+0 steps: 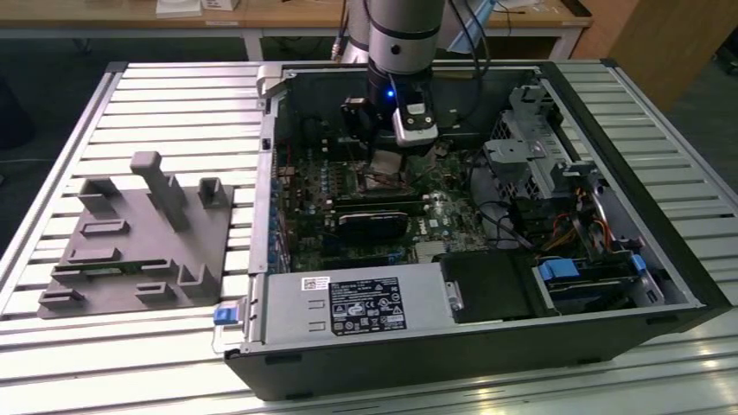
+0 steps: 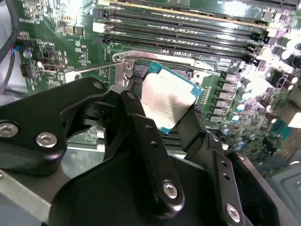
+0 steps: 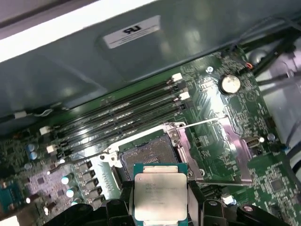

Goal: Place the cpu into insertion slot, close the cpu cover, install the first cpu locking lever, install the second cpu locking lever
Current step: 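Place the cpu into insertion slot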

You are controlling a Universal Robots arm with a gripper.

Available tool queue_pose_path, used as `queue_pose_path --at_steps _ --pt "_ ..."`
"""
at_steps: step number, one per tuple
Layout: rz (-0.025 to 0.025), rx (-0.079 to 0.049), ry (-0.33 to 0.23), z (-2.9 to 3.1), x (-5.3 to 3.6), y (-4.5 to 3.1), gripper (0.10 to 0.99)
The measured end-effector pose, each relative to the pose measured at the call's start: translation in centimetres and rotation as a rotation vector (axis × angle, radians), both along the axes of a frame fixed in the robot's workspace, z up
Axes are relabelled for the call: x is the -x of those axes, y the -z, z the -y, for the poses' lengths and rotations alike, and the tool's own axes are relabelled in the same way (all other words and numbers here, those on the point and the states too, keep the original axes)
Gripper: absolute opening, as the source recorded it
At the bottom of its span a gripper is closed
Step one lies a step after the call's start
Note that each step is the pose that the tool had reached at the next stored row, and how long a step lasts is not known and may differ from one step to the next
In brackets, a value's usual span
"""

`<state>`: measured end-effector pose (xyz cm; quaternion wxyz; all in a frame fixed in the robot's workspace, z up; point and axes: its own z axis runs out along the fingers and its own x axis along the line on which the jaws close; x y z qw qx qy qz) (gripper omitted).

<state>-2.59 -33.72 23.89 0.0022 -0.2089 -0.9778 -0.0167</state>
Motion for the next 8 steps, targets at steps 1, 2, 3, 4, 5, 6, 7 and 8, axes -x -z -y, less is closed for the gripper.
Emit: queue_pose_path --at_steps 1,2,3,4,5,6,7,8 --pt "0.0000 0.000 0.013 0.00 0.00 0.01 0.541" --pt "0.0000 0.000 0.027 0.00 0.00 0.02 0.541" --pt "0.0000 0.000 0.040 0.00 0.00 0.03 0.541" --pt "0.0000 0.000 0.054 0.00 0.00 0.04 0.541" --pt "0.0000 0.001 0.081 0.00 0.00 0.05 0.541" --pt "0.0000 0.001 0.095 0.00 0.00 0.06 0.541" --pt "0.0000 0.001 0.123 0.00 0.00 0.08 0.541" --pt "0.0000 0.001 0.137 0.00 0.00 0.09 0.541"
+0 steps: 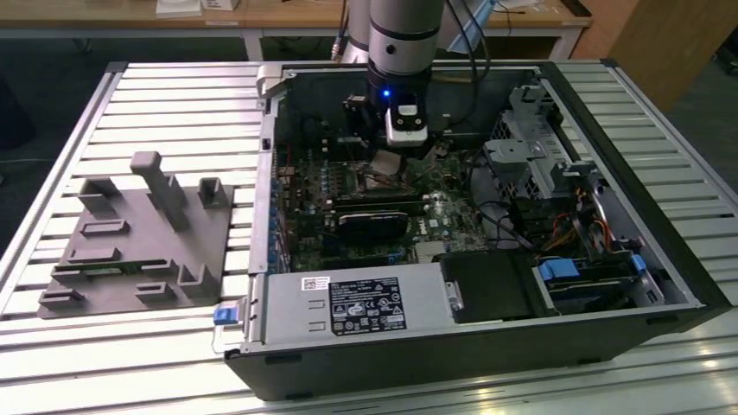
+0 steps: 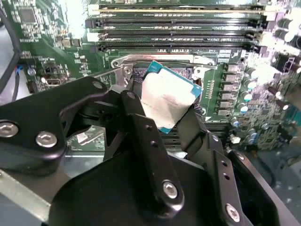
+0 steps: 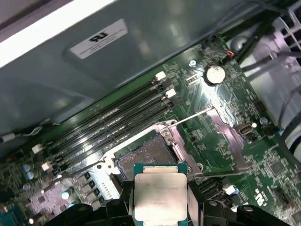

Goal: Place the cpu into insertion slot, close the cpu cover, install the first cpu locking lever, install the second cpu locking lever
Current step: 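Place the cpu into insertion slot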

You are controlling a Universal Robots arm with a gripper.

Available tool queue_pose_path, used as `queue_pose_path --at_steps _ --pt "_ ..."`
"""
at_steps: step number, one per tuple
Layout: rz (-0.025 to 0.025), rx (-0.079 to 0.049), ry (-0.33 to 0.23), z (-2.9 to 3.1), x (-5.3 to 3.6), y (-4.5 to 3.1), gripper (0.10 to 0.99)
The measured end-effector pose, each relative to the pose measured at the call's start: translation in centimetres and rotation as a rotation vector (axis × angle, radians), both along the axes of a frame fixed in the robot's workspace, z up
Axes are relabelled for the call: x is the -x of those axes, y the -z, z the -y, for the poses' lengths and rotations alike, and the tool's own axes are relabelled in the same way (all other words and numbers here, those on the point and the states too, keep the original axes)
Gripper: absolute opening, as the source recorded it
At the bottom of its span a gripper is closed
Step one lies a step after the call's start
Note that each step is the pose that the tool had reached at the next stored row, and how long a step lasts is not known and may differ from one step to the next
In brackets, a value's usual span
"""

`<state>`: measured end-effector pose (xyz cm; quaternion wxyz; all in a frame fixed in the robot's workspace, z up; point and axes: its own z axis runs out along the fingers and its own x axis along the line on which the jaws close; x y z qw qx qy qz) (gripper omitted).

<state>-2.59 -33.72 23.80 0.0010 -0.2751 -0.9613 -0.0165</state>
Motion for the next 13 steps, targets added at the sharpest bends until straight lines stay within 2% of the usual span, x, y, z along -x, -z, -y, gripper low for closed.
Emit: queue_pose_path --at_steps 13 --pt "0.0002 0.001 0.172 0.00 0.00 0.12 0.541"
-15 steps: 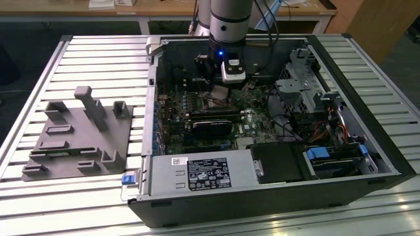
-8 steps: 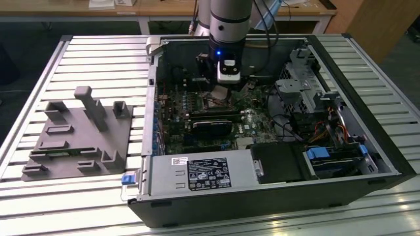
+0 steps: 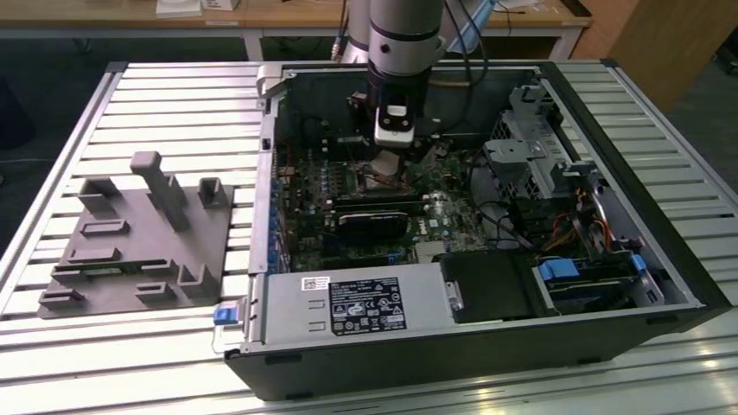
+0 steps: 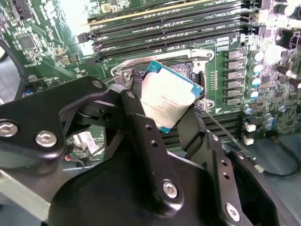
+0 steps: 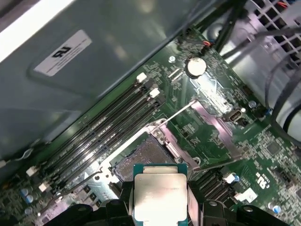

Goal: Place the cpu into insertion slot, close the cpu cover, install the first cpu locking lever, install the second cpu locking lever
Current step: 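Place the cpu into insertion slot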

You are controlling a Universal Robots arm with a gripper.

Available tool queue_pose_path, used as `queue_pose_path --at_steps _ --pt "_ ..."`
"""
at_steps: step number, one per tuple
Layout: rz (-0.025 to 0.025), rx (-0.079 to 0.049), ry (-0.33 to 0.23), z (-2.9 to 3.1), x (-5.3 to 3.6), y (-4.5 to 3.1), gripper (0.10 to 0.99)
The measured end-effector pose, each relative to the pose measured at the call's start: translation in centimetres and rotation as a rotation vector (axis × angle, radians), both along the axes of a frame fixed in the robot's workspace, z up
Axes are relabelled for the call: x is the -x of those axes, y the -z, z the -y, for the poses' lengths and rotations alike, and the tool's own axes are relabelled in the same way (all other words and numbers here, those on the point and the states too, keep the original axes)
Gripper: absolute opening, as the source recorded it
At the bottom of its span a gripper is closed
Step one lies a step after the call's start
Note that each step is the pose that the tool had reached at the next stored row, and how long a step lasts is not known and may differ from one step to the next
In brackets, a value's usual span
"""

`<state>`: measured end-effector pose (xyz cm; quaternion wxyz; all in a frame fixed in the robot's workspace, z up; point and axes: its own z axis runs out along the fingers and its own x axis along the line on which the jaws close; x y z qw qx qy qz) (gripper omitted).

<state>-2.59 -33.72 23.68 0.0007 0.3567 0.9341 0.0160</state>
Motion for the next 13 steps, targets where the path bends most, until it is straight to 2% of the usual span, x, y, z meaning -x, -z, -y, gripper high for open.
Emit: queue_pose_path --at_steps 13 --pt "0.0002 0.001 0.173 0.00 0.00 0.11 0.541"
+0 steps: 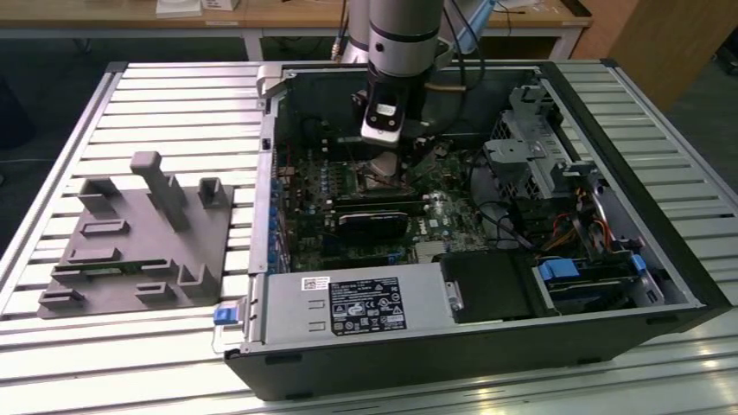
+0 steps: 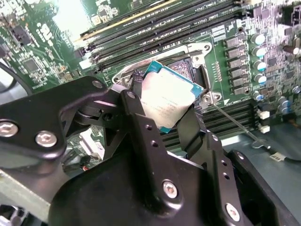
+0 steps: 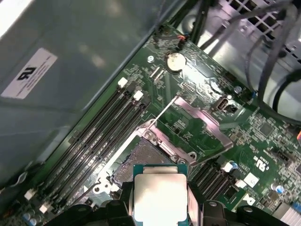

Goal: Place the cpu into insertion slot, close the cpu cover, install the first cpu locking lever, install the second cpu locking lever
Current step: 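Place the cpu into insertion slot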

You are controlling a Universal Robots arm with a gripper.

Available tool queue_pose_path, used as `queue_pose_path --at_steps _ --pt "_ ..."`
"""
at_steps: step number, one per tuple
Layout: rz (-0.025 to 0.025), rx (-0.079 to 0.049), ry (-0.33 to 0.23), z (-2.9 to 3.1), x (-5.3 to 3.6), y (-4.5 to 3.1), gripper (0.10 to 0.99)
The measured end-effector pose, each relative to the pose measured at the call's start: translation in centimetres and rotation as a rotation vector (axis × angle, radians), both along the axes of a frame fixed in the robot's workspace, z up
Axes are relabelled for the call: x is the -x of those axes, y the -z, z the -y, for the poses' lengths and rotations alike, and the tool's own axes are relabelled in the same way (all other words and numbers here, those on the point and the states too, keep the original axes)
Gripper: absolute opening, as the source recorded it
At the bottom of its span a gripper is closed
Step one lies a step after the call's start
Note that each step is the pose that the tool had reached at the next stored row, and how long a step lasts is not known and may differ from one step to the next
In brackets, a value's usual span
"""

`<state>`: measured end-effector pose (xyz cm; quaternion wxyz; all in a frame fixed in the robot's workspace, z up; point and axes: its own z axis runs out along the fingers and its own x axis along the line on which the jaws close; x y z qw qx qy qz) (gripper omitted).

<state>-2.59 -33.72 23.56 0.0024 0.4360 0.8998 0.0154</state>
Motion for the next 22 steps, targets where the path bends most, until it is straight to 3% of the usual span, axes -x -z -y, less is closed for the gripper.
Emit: queue_pose_path --at_steps 22 --pt "0.0002 0.001 0.261 0.00 0.00 0.20 0.541"
